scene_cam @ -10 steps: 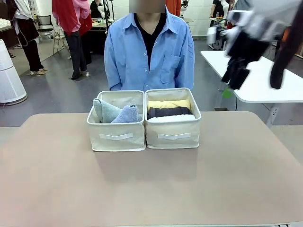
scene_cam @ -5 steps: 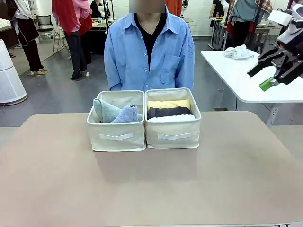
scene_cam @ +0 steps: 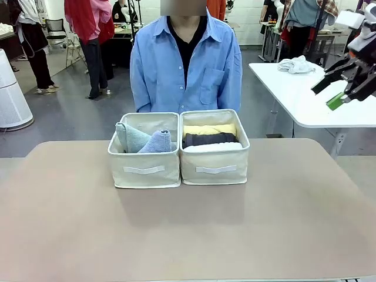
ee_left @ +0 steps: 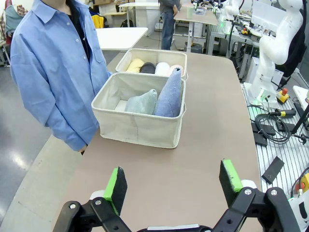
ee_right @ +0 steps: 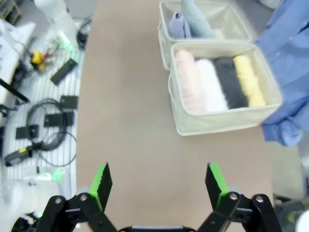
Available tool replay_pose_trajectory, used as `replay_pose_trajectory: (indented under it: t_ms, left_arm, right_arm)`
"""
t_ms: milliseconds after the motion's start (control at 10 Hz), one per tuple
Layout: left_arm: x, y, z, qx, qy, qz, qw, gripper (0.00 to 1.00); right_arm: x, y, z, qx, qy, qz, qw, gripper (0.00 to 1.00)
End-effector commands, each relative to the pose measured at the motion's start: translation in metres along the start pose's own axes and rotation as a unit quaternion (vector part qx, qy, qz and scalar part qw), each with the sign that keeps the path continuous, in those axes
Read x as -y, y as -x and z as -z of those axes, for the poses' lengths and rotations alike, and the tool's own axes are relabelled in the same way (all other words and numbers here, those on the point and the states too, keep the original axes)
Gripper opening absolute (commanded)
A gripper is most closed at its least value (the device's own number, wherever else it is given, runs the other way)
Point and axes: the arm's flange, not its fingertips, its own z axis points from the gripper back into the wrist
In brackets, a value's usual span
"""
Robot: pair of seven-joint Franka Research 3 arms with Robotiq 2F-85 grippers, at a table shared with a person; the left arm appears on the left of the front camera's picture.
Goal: Sort the towels based on their folding style.
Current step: Pick up another triangle-folded towel from the table and place it in the left Fabric basket.
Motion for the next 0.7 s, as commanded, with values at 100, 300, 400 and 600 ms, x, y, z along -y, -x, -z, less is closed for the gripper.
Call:
replay_pose_trajectory:
  t_ms: [100, 300, 400, 600]
  left_arm:
    - [0.002, -0.001, 0.000, -0.002, 0.001, 0.001, 1.000, 1.00]
    - [0.002, -0.001, 0.000, -0.002, 0.001, 0.001, 1.000, 1.00]
    - [0.002, -0.001, 0.000, -0.002, 0.001, 0.001, 1.000, 1.00]
    - [0.002, -0.001, 0.000, -0.002, 0.001, 0.001, 1.000, 1.00]
  right_arm:
    - [0.017, 0.031, -0.057, 0.087, 0.016, 0.021, 0.996, 1.00]
    - [0.021, 0.058, -0.076, 0.108, 0.010, 0.025, 0.994, 1.00]
    - [0.023, 0.074, -0.082, 0.139, -0.005, 0.020, 0.990, 1.00]
    - [0.020, 0.097, -0.089, 0.176, -0.023, 0.001, 0.984, 1.00]
